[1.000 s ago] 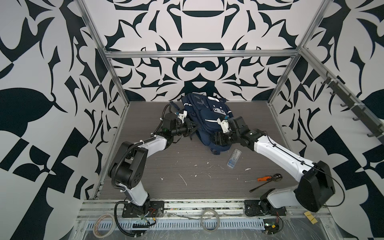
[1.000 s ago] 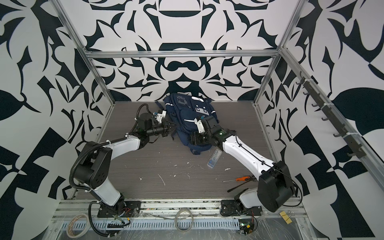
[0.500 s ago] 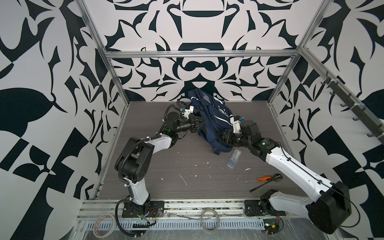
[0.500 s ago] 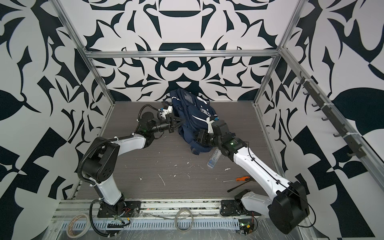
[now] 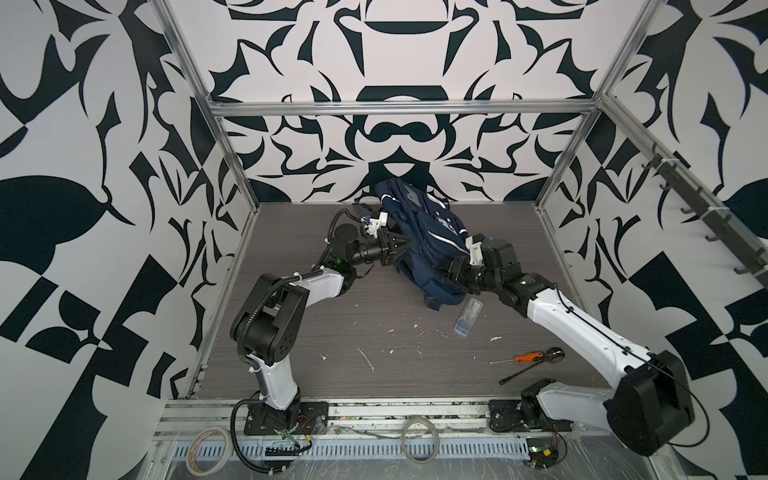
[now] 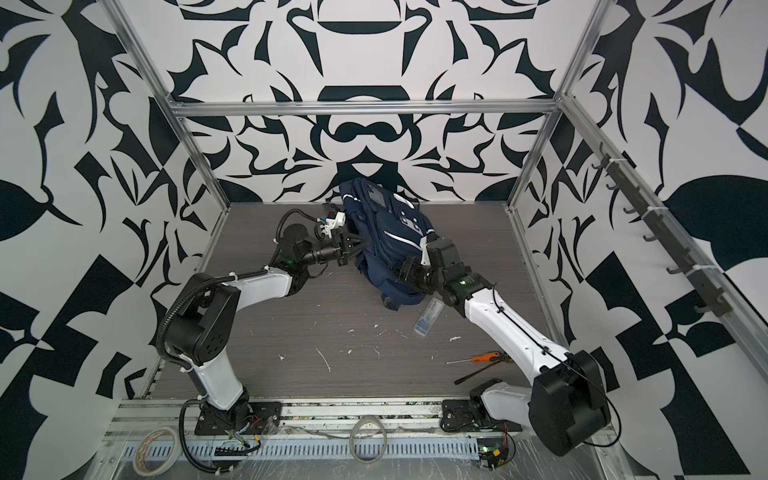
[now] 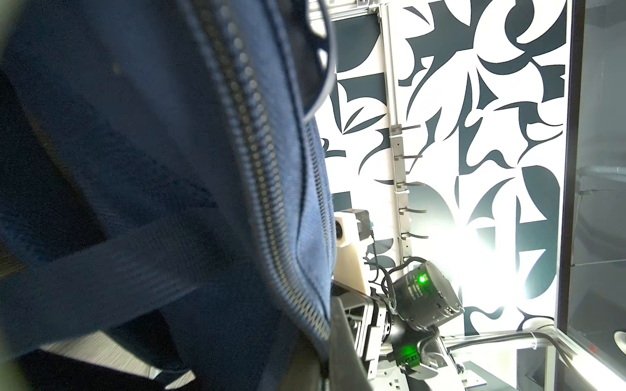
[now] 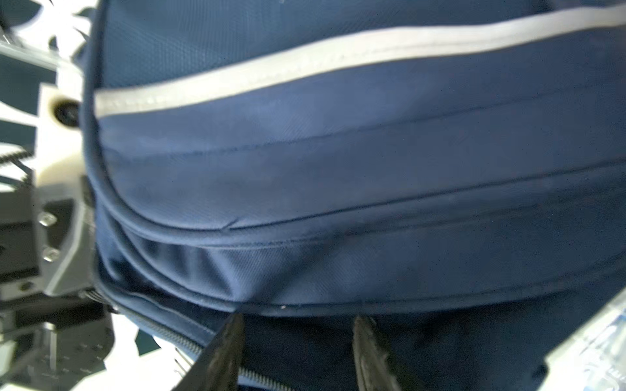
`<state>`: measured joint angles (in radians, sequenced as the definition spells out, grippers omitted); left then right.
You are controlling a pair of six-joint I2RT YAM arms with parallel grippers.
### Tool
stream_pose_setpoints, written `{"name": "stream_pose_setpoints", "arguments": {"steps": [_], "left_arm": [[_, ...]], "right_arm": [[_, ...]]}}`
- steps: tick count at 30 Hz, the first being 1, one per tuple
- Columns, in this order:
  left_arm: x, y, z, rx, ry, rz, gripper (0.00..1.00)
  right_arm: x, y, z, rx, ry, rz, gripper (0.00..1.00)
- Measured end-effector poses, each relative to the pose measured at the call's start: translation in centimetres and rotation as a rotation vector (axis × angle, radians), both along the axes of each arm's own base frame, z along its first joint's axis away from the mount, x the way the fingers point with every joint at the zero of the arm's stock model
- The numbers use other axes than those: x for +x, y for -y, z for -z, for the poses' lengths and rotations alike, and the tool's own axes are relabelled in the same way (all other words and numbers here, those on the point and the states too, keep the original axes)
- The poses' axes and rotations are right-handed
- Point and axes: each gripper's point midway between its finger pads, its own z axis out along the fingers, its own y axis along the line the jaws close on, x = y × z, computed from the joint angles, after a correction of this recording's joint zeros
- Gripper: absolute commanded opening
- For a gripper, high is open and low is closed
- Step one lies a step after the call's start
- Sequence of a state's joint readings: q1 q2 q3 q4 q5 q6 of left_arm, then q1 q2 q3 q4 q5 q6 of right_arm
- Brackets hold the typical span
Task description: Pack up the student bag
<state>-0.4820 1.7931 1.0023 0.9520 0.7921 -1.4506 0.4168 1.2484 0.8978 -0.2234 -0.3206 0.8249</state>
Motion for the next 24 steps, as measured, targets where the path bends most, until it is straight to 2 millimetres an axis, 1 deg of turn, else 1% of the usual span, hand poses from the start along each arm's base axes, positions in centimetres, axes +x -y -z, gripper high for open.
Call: {"name": "stream_pose_setpoints", "arguments": {"steps": [5, 10, 15, 19, 22, 24], "left_arm": [[0.0, 0.1, 0.0, -0.002, -0.001, 0.009, 0.00], [0.0, 0.2, 0.1, -0.008, -0.013, 0.014, 0.00], [0.1, 0.2, 0.1, -0.008, -0.019, 0.014, 0.00], [0.2, 0.1, 0.4, -0.002, -0.031, 0.009, 0.00], [0.4, -0.1, 0.5, 0.000, -0.035, 0.003, 0.00], [0.6, -0.2, 0.5, -0.001, -0.035, -0.002, 0.00]], "right_arm": [[-0.1, 0.0, 0.3, -0.080, 0.053, -0.080, 0.63], [-0.1, 0.0, 0.1, -0.184, 0.133, -0.193, 0.64], [0.1, -0.9, 0.9, -0.233, 0.190, -0.322, 0.63], [0.3, -1.8, 2.1, -0.252, 0.205, -0.407, 0.61], [0.5, -2.2, 2.3, -0.250, 0.221, -0.441, 0.57], [0.6, -2.6, 2.2, -0.238, 0.233, -0.455, 0.52]]}}
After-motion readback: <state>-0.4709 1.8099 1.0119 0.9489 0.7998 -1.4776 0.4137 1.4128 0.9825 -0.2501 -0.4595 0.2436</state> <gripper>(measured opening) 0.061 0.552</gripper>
